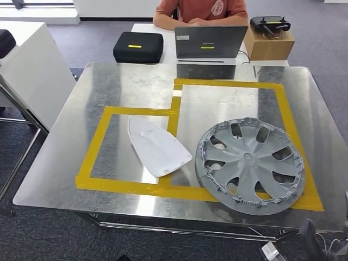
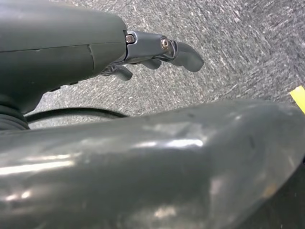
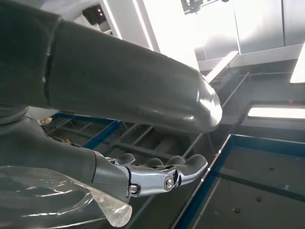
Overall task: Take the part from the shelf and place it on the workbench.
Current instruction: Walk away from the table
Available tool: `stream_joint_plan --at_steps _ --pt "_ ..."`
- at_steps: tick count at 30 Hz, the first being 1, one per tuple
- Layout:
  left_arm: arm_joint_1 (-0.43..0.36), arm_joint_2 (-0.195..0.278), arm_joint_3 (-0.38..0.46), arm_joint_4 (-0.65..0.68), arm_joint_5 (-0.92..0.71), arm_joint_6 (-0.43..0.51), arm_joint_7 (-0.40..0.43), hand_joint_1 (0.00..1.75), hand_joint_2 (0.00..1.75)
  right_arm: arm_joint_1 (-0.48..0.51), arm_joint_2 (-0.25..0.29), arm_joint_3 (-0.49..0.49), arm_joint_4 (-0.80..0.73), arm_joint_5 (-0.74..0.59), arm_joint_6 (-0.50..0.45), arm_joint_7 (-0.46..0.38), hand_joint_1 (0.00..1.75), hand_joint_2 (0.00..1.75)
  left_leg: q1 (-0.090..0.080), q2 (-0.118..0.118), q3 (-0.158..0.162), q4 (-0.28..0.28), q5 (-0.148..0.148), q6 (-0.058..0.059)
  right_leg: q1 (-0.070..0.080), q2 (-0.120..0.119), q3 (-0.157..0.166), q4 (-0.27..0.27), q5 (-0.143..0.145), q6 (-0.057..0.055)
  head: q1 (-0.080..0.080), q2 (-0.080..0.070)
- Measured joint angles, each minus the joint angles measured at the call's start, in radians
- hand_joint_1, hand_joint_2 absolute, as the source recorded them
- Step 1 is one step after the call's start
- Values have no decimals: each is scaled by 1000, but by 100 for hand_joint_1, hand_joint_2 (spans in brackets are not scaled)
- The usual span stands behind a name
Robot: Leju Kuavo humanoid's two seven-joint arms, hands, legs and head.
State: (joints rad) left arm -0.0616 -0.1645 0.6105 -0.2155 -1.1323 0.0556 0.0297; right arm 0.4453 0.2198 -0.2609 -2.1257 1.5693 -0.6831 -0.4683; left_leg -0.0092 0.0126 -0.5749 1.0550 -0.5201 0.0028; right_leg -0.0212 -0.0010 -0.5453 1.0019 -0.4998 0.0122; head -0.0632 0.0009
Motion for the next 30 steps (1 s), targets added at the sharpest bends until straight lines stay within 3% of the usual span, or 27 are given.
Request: stream_joint_plan --at_steps 3,4,5,6,9,10,11,13,14,15,18,19,20,21,22,24,25,26,27,28,29,30 --pt "0 -1 3 0 -2 1 5 0 0 3 2 -1 4 0 8 11 0 0 4 -4 -53 177 -127 -10 3 -1 -31 1 24 -13 -4 0" --pt "0 -1 3 0 -3 1 6 0 0 5 3 -1 7 0 12 18 0 0 5 -4 -57 218 -146 -10 5 -1 -43 2 31 -13 -5 0" --pt "0 -1 3 0 -4 2 6 0 0 7 3 -2 9 0 19 27 0 0 5 -4 -45 222 -144 -8 7 0 -54 3 39 -12 -4 0" --pt "0 -1 4 0 -6 3 6 0 0 10 3 -2 12 0 27 39 0 0 4 -5 -14 187 -124 -5 8 0 -64 4 47 -11 -5 0" --pt "-4 -1 5 0 -13 12 7 0 0 26 3 -1 19 0 65 102 0 0 0 -9 125 -28 -58 7 9 2 -84 4 70 -1 -5 0" --pt "-5 -2 6 0 -15 15 8 0 0 32 2 1 22 0 80 133 0 0 -2 -12 149 -72 -50 10 9 1 -87 3 79 4 -4 0" --pt "-7 -2 8 0 -17 17 8 0 0 40 2 4 28 0 95 171 0 0 -4 -13 158 -93 -48 12 9 0 -88 1 88 10 -6 0" --pt "-8 -2 12 0 -20 18 10 0 0 54 -4 18 42 1 121 247 0 0 -5 -12 146 -96 -31 20 7 0 -90 -4 103 22 -7 0" --pt "-9 -2 13 0 -21 18 11 0 0 60 -10 25 50 1 131 283 0 0 -4 -10 137 -99 -20 27 7 0 -96 0 95 26 -8 0" --pt "-10 -2 14 0 -21 18 11 0 0 65 -18 34 58 1 141 320 0 0 -3 -8 125 -102 -8 35 6 0 -107 20 66 30 -7 0" --pt "-11 -2 17 0 -23 20 12 0 0 72 -58 80 87 0 172 464 0 0 -4 0 80 -103 29 47 6 0 -151 188 -85 39 -4 0" --pt "-11 -2 19 0 -23 21 12 0 0 74 -73 101 97 0 180 506 0 0 -6 2 64 -101 41 47 6 0 -157 247 -107 40 -3 0" --pt "-11 -2 20 0 -24 23 12 0 0 77 -86 119 106 0 184 539 0 0 -7 4 47 -99 52 47 6 0 -151 283 -105 41 -3 0" --pt "-11 -1 20 0 -24 25 12 0 0 79 -95 135 115 0 188 568 0 0 -8 5 29 -96 64 46 6 0 -130 287 -84 40 -2 0" --pt "-11 -1 21 0 -24 27 11 0 0 80 -102 152 126 -3 189 599 0 0 -9 5 14 -93 74 45 6 0 -89 251 -56 38 -2 0" --pt "-9 -1 21 0 -26 33 10 0 0 81 -110 188 160 -33 189 663 0 0 -12 4 -10 -84 91 39 8 -1 40 95 -39 31 -2 0" --pt "-7 -2 22 0 -28 37 8 0 0 81 -112 203 188 -66 184 681 0 0 -13 4 -17 -78 99 35 10 -1 97 15 -49 27 -2 0" --pt "-5 -2 23 0 -29 40 6 0 0 79 -113 212 223 -106 175 682 0 0 -13 3 -24 -73 108 31 13 -1 134 -42 -64 24 -2 0" --pt "-3 -2 24 0 -31 43 5 0 0 76 -112 214 272 -150 162 666 0 0 -12 3 -29 -70 116 26 16 -1 148 -72 -72 21 -2 0" --pt "0 -3 26 0 -32 46 3 0 0 68 -109 208 335 -194 147 638 0 0 -10 3 -34 -69 123 21 17 -1 143 -78 -71 15 -1 0" --pt "2 -3 29 0 -34 49 0 0 0 55 -104 193 413 -233 128 598 0 0 -6 2 -39 -63 115 14 18 -2 135 -79 -64 7 -1 0" --pt "6 -3 31 0 -37 51 -2 0 0 36 -95 170 499 -264 109 553 0 0 -4 -1 -45 -46 89 7 18 -4 127 -80 -55 -3 -2 0"
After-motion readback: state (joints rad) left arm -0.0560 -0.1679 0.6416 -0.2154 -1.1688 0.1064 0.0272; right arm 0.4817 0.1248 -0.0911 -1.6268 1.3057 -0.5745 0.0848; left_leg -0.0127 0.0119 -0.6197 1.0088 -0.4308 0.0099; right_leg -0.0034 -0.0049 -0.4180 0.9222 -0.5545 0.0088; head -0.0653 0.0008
